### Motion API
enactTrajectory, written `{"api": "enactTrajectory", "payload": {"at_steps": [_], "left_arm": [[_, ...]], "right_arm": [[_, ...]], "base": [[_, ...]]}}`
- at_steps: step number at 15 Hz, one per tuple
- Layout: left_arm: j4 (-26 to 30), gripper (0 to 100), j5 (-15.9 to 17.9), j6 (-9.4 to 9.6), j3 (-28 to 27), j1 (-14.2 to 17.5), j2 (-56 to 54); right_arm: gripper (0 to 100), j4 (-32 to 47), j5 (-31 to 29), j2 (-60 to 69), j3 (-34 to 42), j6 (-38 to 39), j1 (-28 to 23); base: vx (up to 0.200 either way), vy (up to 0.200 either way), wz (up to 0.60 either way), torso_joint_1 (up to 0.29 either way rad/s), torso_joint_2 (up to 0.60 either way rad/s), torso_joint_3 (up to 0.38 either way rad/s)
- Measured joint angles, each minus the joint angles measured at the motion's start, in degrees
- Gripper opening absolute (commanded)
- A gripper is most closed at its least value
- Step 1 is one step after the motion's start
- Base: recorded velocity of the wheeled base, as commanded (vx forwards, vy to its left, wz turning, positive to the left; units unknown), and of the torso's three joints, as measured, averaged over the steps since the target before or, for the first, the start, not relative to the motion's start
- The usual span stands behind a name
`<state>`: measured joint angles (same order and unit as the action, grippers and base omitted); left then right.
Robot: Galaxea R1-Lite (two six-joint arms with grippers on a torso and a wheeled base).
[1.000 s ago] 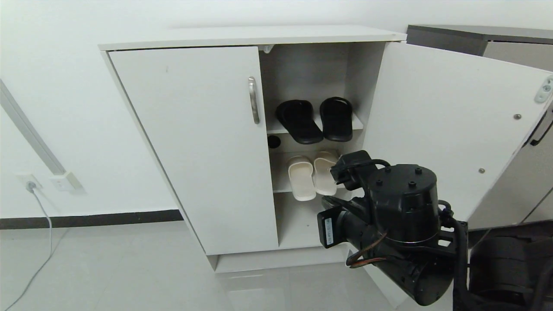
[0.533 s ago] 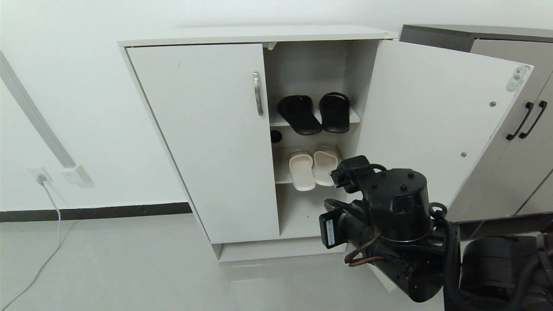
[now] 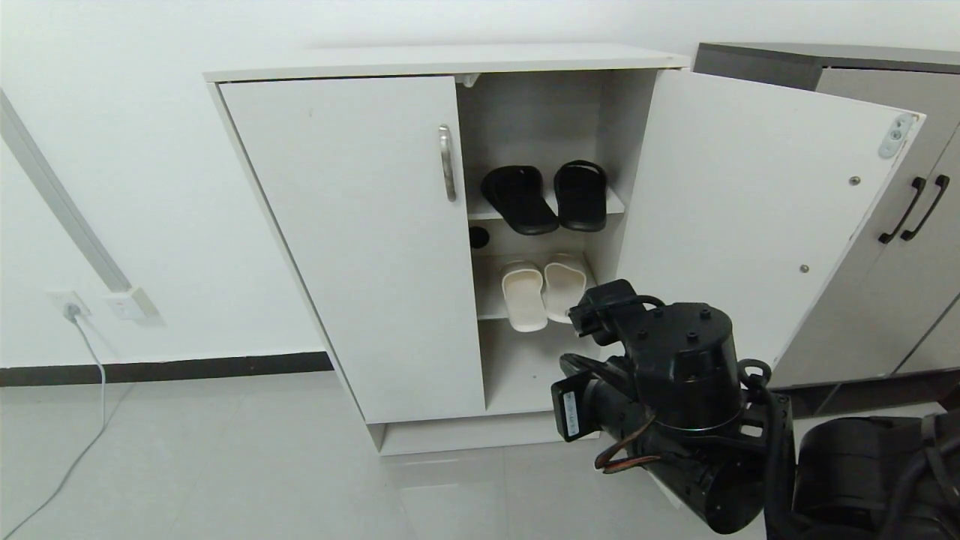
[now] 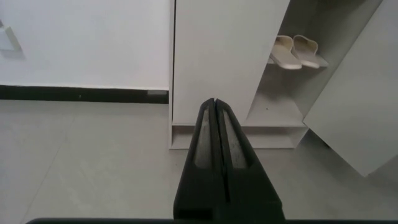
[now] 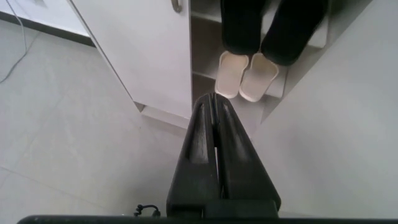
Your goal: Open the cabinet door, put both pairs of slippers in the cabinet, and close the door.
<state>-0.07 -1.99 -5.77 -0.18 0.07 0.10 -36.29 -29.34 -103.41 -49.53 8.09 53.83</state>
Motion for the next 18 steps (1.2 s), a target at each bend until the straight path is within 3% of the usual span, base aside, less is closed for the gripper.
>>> {"api": "enactTrajectory", "payload": {"at_steps": [5, 18], "left_arm": [[0.10, 0, -0.01, -0.02, 0.07, -0.05, 0.00], [-0.02, 0, -0.09, 0.00, 0.00, 0.00, 0.00]], "right_arm": [[0, 0.20, -0.05, -0.28, 0.06, 0.00, 0.05], [0, 0.02, -0.27, 0.00, 0.04, -0.11, -0.09]], "base": [[0.000, 0.000, 0.00, 0.010, -0.17, -0.248], [0.000, 0.000, 0.00, 0.113, -0.48, -0.340]]}}
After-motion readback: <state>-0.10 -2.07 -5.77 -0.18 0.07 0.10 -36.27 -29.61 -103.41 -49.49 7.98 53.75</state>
